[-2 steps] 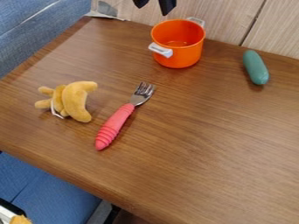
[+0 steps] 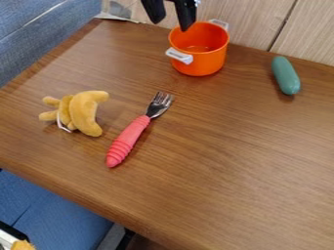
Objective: Move the blue object to the rigth of the red fork
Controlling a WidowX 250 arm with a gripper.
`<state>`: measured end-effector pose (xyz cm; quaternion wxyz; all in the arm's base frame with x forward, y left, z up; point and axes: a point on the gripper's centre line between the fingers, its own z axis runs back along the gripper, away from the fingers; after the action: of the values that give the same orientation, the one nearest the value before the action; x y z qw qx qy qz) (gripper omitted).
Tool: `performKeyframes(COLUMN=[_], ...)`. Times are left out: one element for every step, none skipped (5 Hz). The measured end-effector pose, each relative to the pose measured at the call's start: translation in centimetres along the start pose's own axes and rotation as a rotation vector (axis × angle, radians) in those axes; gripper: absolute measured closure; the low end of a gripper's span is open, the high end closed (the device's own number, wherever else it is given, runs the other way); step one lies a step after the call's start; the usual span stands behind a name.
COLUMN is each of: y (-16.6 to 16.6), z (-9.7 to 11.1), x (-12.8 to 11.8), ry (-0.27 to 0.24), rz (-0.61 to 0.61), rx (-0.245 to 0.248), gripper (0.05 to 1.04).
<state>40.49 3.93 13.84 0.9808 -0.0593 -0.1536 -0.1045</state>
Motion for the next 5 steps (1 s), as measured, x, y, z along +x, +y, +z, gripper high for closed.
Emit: performKeyframes(y=[-1.8,-4.3,-8.2,-12.2,-13.8], z=[1.3,3.1,2.8,1.6,0.4], x=[0.2,0.8,1.0,1.5,2.0], ry=[0.015,-0.002,0.019,0.033,0.038], rz=[0.003,0.016,0.098,0.173,0.244], rx=[0.027,0.090,0.126,0.162,0.159], gripper=[0.083,0.083,0.083,0.083,0.083])
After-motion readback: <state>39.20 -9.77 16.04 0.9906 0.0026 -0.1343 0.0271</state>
